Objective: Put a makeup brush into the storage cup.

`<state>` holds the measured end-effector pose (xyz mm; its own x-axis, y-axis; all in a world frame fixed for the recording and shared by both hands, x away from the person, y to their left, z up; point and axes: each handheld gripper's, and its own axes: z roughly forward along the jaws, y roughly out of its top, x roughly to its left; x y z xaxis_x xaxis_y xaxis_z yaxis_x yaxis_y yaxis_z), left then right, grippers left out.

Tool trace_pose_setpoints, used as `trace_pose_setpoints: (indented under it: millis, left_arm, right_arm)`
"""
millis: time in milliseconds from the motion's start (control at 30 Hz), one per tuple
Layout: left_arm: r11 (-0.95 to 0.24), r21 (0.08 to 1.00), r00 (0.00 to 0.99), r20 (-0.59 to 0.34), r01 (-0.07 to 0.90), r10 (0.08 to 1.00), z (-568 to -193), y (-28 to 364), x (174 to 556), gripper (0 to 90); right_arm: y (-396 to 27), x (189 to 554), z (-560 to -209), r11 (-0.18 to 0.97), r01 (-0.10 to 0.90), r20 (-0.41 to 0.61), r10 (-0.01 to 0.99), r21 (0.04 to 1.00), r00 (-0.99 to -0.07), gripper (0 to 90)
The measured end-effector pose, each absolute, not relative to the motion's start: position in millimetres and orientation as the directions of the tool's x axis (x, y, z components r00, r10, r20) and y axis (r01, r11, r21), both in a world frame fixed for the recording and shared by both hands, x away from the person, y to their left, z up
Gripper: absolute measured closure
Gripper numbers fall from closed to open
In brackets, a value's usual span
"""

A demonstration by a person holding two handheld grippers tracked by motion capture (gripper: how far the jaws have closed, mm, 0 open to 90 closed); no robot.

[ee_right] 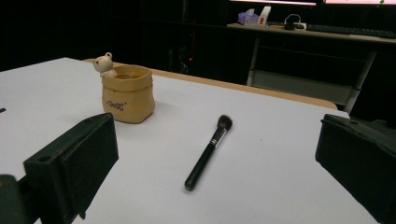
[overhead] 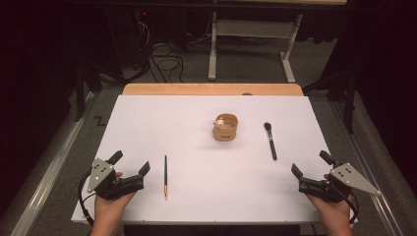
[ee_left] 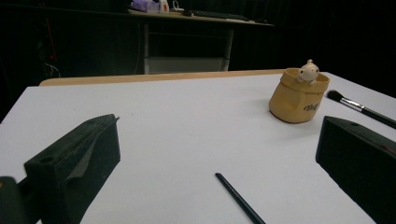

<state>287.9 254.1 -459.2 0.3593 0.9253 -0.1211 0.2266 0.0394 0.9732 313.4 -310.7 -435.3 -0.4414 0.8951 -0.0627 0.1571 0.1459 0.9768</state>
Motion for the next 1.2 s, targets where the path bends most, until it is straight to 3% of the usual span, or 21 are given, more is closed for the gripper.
trace_pose_setpoints:
  millis: [1200]
  left_arm:
    - [0.023, 0.967, 0.379, -0.121, 0.254, 0.917, -461.4, 250.3, 289.4, 0.8]
  right_arm:
    - [-308.6, 318.8, -440.6, 0.157, 0.167, -0.062, 0.882, 0.973, -0.468, 0.1]
